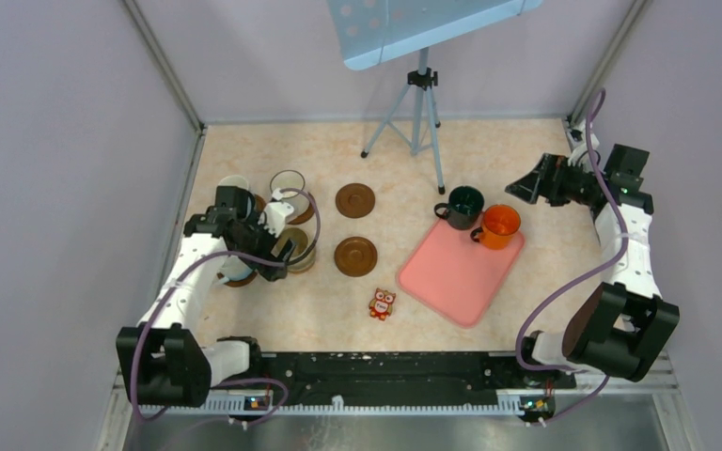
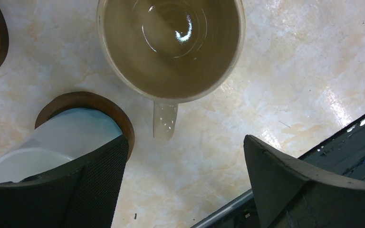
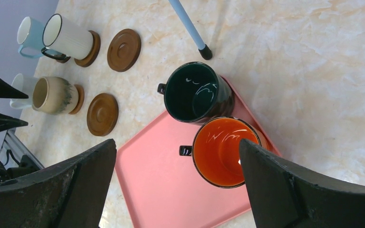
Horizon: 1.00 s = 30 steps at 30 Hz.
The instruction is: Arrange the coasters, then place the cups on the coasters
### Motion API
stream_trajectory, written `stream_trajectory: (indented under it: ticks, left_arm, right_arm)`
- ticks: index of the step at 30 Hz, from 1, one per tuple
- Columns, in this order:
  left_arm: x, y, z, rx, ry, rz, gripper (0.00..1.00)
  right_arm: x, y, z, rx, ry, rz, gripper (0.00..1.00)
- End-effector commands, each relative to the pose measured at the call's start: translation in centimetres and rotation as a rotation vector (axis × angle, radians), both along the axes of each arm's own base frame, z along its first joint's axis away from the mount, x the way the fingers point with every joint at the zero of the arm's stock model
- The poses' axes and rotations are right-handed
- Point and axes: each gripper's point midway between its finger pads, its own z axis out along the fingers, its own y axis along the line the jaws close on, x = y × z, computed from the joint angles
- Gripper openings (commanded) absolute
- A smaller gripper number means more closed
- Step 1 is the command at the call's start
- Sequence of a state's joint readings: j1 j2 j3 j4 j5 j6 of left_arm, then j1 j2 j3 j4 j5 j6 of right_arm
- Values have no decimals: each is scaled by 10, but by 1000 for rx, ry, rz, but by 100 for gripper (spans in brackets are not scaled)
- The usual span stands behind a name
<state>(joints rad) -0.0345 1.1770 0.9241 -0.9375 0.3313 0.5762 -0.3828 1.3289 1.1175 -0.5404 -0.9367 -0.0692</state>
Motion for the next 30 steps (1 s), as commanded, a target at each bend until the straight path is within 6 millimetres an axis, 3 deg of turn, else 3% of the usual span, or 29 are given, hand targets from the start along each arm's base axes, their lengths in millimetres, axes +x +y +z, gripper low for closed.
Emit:
stream_trajectory:
  ticks: [1,9,26,30]
  left_arm:
    - [6,-5,-6,-28,-10,-18,95]
    - [2,-7,-17,-39,32,-27,85]
    - [-7,-7,-13,-36,45,-38,58]
    - [-6,-7,-10,-39,41,-38,60]
  right_arm:
    - [-2,-2,3,-13,-32,9,98]
    - [-2,-2,2,-14,-31,9,98]
    - [-1,-2,2,-12,-29,8,98]
    - [-1,-2,2,-11,-30,9,98]
